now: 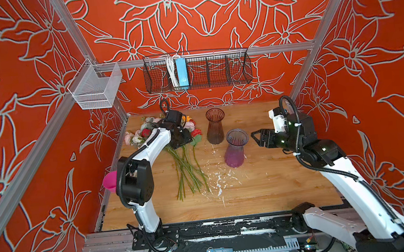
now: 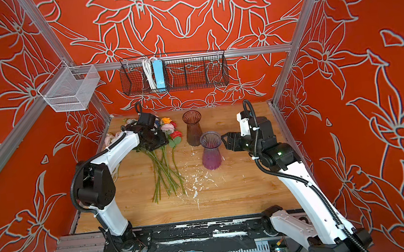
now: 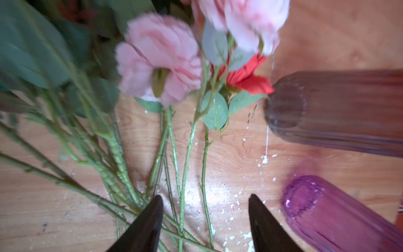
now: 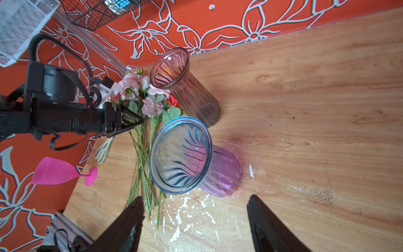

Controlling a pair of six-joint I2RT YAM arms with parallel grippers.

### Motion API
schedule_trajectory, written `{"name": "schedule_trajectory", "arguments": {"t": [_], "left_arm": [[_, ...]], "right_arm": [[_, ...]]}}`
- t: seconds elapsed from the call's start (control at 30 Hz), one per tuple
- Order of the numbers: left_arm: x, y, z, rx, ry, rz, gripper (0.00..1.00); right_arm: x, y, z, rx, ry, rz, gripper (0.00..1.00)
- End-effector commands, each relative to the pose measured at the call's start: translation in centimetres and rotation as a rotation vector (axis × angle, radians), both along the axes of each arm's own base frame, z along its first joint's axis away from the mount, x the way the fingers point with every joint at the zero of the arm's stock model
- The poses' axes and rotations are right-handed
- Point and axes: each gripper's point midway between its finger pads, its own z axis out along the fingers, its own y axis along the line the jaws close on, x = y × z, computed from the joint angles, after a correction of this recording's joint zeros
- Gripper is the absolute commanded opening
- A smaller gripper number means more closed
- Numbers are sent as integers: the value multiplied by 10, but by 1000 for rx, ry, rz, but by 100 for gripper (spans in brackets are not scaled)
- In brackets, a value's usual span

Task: Arrange the flowers into the vase
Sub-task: 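Lower the left gripper onto a pink rose stem and close it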

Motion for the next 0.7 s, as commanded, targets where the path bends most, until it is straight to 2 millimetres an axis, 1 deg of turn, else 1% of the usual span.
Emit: {"name": "schedule_trajectory", "arguments": {"t": [0.0, 0.1, 0.23, 0.37, 0.5, 0.6, 0.67], "left_arm": [[-10, 3, -17, 97, 82, -19, 62], [-11, 12, -26, 212, 110, -10, 62], [-14, 25, -30, 368, 121, -4, 63], [-16, 19, -45, 345, 147, -8, 63], [-17, 15, -63, 331, 192, -19, 60], [-16, 14, -72, 330, 203, -25, 53], [-15, 12, -76, 319, 208, -32, 44]], "right_arm": [[4, -4, 0, -14, -39, -24, 75], [0, -2, -9, -7, -17, -7, 73], [-2, -2, -14, -6, -5, -10, 72], [-3, -4, -17, -18, 1, -14, 70], [-3, -3, -17, -15, 5, -6, 67], [-6, -2, -15, -7, 2, -1, 65], [-7, -3, -14, -5, -1, -5, 64]]}}
